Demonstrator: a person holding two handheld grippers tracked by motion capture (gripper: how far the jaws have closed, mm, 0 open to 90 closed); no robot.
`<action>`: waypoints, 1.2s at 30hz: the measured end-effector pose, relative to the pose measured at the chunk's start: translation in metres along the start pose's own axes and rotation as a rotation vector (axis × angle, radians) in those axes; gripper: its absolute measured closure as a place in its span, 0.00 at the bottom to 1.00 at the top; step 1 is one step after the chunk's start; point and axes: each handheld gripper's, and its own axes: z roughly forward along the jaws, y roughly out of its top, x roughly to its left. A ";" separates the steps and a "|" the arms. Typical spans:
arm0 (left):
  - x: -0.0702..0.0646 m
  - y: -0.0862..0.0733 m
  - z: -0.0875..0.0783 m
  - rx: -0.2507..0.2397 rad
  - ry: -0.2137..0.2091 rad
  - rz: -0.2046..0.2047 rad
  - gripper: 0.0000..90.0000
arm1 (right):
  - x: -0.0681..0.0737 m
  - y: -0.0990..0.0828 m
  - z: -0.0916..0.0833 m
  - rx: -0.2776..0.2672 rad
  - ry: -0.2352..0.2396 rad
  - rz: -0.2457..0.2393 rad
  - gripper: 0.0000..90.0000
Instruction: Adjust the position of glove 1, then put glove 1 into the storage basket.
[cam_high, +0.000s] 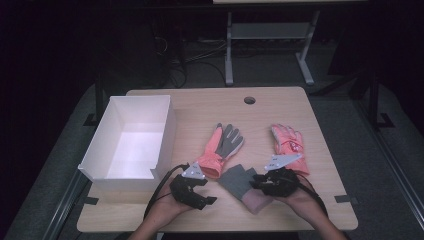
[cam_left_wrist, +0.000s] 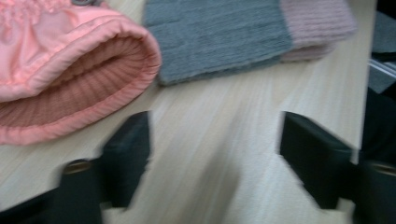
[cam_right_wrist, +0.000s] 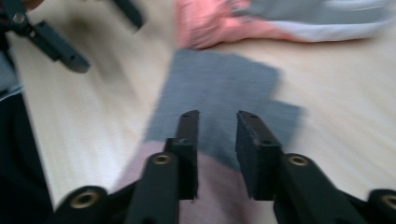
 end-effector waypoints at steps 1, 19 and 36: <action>0.000 0.001 0.000 -0.004 -0.010 -0.009 0.46 | -0.004 -0.001 -0.004 -0.004 -0.014 0.006 0.91; -0.008 0.039 0.029 0.027 -0.017 0.009 1.00 | -0.017 -0.041 -0.006 0.110 -0.044 -0.015 1.00; -0.002 0.066 0.067 0.095 -0.012 0.058 1.00 | -0.013 -0.042 -0.004 0.135 -0.010 -0.045 1.00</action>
